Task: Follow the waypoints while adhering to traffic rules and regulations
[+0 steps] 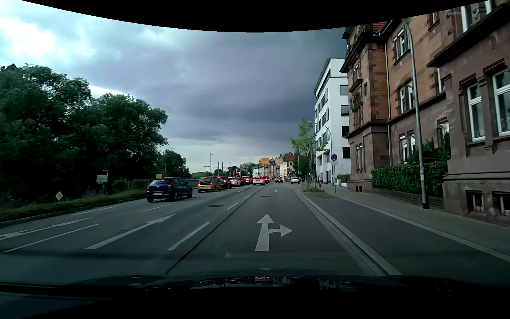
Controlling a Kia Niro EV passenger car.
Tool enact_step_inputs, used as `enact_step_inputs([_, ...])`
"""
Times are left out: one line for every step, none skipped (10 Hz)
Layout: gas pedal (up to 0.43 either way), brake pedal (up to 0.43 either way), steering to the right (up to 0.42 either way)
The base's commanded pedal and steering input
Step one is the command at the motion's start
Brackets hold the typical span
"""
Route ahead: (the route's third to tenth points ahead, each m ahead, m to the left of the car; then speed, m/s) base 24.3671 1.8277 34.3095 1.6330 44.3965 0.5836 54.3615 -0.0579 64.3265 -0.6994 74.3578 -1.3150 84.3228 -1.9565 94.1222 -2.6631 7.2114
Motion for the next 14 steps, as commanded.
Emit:
enact_step_inputs([0.008, 0.0, 0.013])
enact_step_inputs([0.0, 0.0, 0.013])
enact_step_inputs([0.0, 0.0, 0.013])
enact_step_inputs([0.0, 0.0, 0.013])
enact_step_inputs([0.0, 0.0, 0.013])
enact_step_inputs([0.0, 0.0, 0.012])
enact_step_inputs([0.0, 0.0, 0.012])
enact_step_inputs([0.0, 0.0, 0.011])
enact_step_inputs([0.0, 0.0, 0.012])
enact_step_inputs([0.0, 0.0, 0.011])
enact_step_inputs([0.0, 0.0, 0.011])
enact_step_inputs([0.0, 0.0, 0.011])
enact_step_inputs([0.0, 0.0, 0.011])
enact_step_inputs([0.0, 0.0, 0.011])
